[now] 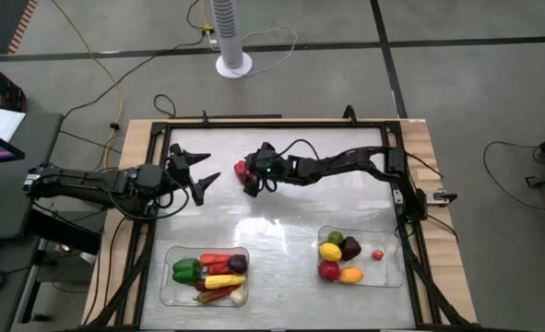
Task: Sort produce into baskets
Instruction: Put the red bell pepper into the right transparent bin
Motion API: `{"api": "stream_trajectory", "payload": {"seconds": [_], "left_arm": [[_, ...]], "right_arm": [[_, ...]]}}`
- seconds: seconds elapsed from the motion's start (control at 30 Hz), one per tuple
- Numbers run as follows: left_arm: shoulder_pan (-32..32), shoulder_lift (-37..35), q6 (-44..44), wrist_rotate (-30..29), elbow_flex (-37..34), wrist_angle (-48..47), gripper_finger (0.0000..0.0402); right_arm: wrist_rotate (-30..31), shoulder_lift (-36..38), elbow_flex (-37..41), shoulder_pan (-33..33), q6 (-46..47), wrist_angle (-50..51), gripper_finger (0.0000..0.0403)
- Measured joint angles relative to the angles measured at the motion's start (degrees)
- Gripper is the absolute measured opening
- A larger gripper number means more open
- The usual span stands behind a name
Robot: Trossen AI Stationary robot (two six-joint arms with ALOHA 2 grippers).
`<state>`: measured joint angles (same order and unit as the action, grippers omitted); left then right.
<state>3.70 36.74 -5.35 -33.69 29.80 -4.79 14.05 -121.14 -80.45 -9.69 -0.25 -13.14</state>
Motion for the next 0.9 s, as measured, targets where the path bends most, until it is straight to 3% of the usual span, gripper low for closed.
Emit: {"api": "stream_trajectory", "payload": {"seconds": [0.4,0.63,0.9], "left_arm": [[0.0,-0.01,-0.27,0.02,0.0,-0.03,0.0306],[0.02,0.01,-0.1,0.07,0.0,-0.27,0.0306],[0.01,0.0,-0.19,0.09,0.0,-0.25,0.0306]], "right_arm": [[0.96,-3.09,-1.9,-0.02,-1.71,5.68,0.0325],[-3.08,-3.58,-2.01,-0.35,-2.33,6.12,0.0324],[-3.46,-3.63,-1.97,-0.83,-4.62,6.5,0.0282]]}}
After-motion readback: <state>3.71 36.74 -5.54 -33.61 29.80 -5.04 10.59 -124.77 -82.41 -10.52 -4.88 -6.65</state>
